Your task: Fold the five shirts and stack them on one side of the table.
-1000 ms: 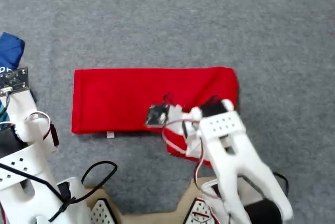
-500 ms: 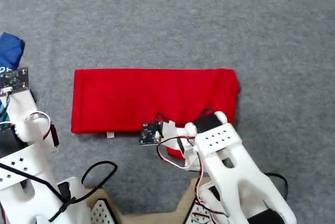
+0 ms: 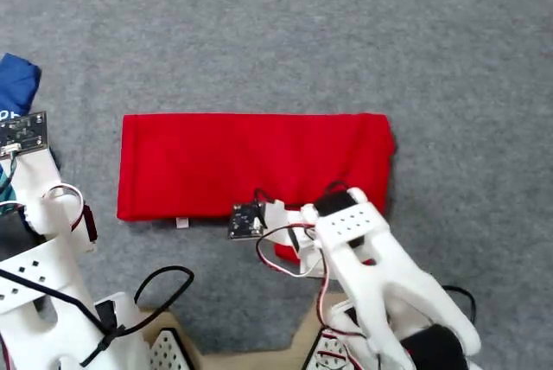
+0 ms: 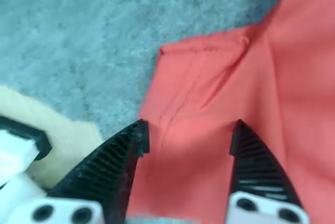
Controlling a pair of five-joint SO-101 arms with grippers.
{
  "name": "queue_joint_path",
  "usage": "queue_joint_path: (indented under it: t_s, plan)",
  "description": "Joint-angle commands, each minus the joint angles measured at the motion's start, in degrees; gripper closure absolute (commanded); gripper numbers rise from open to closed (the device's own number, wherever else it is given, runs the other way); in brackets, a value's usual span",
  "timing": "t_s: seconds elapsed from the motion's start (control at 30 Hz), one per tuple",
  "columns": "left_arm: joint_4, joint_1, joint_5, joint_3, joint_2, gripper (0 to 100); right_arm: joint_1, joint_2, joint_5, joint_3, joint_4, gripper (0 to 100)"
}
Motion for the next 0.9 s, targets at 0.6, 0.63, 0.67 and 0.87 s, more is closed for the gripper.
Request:
queue_joint_path:
  t_s: [0.6, 0.63, 0.67, 0.87]
  plan:
    - [0.6, -0.7, 0.0, -0.7, -0.7, 98, 1.8, 9.3, 0.2, -4.4, -2.4, 98.4]
    - [0.6, -0.7, 0.0, -0.7, -0.7, 98, 2.9, 9.3, 0.2, -5.1, -2.3, 98.4]
    - [0.6, -0.7, 0.0, -0.7, -0.7, 98, 4.1, 9.3, 0.2, -6.0, -1.9, 98.4]
    - [0.6, -0.7, 0.0, -0.7, -0.7, 98, 8.7, 9.3, 0.4, -16.4, 4.3, 98.4]
